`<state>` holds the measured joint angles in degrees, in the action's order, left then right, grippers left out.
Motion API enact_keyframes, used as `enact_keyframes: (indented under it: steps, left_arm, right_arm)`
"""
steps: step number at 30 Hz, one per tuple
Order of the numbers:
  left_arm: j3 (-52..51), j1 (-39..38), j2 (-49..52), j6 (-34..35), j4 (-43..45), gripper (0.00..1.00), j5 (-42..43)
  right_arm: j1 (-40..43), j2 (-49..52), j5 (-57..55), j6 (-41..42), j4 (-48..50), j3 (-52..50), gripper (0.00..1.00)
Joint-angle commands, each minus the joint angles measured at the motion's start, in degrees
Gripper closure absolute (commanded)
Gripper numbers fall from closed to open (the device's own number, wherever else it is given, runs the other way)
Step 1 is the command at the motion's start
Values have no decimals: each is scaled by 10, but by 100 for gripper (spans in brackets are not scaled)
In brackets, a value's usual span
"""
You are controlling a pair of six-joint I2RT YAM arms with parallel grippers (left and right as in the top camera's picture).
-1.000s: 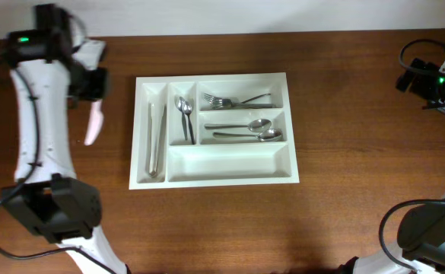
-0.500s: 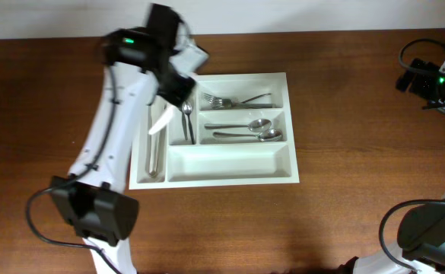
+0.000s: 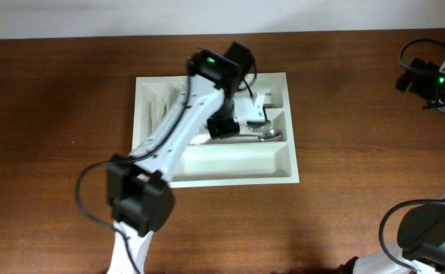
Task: Pack container
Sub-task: 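Carry the knife over the tray and lower it into the bottom compartment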
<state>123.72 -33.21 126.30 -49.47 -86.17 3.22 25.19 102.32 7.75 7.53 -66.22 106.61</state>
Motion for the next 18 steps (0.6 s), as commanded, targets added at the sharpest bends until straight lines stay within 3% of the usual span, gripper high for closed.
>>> enact_keyframes:
  steps: [1, 9, 12, 18]
  left_arm:
    - [-18, -20, 22, -47, -2, 98, 9]
    - [-73, -59, 49, -24, 20, 96, 4]
    - [-84, -65, 49, -2, 42, 56, -14]
    - [-74, -65, 45, 102, 48, 52, -106]
  right_arm:
    - [0, -4, -5, -2, 0, 2, 1]
    - [0, -4, -5, -2, 0, 2, 1]
    - [0, -4, -5, -2, 0, 2, 1]
    - [0, -4, -5, -2, 0, 2, 1]
